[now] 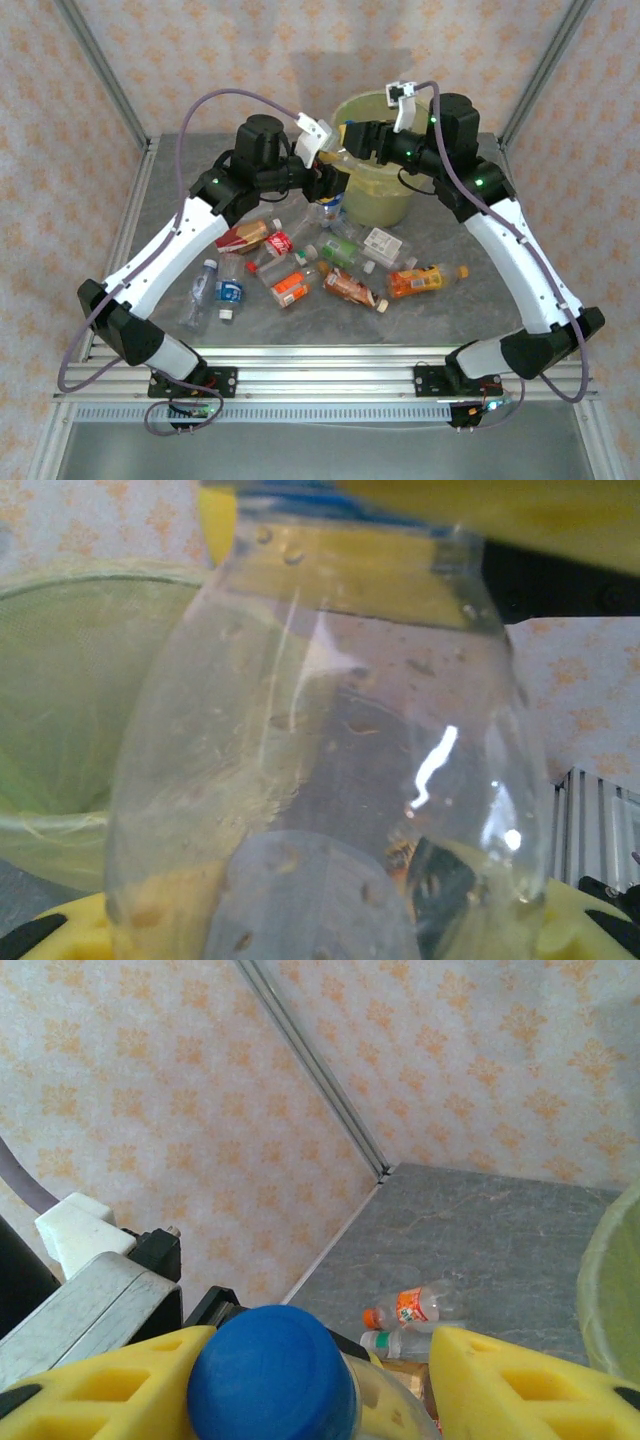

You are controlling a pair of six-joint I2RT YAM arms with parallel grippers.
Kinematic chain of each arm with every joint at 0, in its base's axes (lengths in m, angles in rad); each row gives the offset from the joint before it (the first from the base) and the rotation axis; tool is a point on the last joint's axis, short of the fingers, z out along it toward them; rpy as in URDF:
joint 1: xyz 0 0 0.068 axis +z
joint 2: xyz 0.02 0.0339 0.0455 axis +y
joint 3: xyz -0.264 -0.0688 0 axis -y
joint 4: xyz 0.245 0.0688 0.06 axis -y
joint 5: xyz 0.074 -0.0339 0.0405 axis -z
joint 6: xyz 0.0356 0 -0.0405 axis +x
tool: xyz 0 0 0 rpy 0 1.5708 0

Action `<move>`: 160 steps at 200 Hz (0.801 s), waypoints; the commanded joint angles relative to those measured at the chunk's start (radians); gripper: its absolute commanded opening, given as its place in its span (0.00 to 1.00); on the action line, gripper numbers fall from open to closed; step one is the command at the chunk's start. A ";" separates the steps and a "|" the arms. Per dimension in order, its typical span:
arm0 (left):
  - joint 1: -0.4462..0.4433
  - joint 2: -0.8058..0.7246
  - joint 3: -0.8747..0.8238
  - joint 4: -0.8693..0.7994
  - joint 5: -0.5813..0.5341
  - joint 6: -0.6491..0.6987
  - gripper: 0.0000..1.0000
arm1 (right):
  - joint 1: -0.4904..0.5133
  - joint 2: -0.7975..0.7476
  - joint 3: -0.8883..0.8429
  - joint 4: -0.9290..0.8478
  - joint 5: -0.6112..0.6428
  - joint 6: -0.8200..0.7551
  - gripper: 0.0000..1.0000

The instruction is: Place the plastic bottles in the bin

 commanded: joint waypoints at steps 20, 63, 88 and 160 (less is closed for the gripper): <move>-0.013 0.016 0.065 -0.021 0.061 0.046 0.30 | 0.016 0.013 0.048 -0.014 -0.026 -0.028 0.58; -0.015 0.025 0.078 -0.007 0.080 0.041 0.30 | 0.016 0.001 0.026 -0.039 0.023 -0.048 0.46; -0.016 0.023 0.080 0.005 0.061 0.031 0.31 | 0.016 -0.006 0.023 -0.048 0.038 -0.056 0.27; -0.016 -0.028 0.053 0.005 -0.045 0.021 1.00 | 0.016 -0.014 0.125 -0.125 0.192 -0.142 0.00</move>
